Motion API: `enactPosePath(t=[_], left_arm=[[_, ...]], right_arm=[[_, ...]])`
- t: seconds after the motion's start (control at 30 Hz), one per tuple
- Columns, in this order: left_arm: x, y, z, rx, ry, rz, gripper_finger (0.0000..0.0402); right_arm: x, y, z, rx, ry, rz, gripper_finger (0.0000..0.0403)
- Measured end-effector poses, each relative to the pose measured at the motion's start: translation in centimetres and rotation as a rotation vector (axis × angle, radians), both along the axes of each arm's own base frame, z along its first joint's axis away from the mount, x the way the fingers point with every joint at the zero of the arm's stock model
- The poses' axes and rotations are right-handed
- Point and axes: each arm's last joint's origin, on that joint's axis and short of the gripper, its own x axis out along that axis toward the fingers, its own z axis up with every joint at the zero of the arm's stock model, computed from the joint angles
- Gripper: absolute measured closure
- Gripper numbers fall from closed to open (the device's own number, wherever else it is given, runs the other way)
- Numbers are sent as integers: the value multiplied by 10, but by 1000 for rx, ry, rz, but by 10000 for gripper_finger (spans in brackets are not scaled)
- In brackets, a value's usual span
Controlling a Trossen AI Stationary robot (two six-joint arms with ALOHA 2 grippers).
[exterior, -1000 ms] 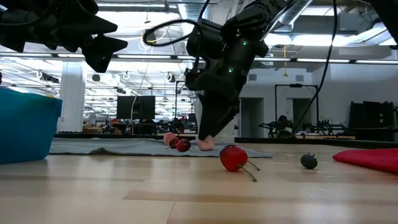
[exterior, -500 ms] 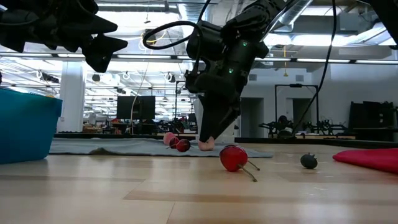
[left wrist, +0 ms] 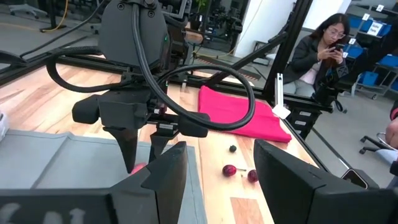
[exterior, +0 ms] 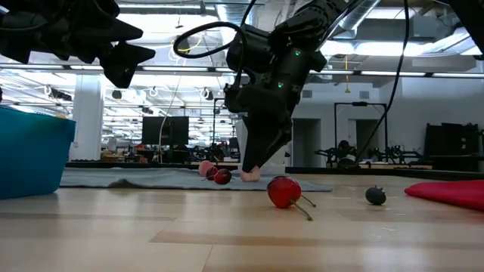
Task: Pick and placing Produce into tupperware
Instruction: Put the peach into the blue bin
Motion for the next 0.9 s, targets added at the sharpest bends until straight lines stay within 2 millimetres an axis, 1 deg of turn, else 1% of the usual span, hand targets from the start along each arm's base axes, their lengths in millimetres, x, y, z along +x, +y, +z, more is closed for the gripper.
enactPosePath(t=[0.13, 0.3, 0.43, 0.63, 0.77, 0.83, 0.9], left_arm=[[0, 0, 0, 0, 2, 0, 225], [0, 0, 0, 0, 3, 0, 225], [0, 0, 0, 0, 3, 0, 225], [0, 0, -1, -2, 15, 0, 225], [0, 0, -4, -37, 44, -2, 225], [0, 0, -4, -32, 47, -15, 225], [0, -1, -4, -22, 40, -24, 225]], right_arm=[[0, 1, 0, 22, -1, 10, 261], [0, 1, 2, 45, 3, 19, 255], [6, 2, 14, 64, -40, 29, 251], [12, 5, 34, 130, -80, 76, 259], [12, 13, 41, 145, -111, 163, 260], [12, 15, 45, 139, -127, 180, 261], [8, 16, 51, 138, -119, 185, 261]])
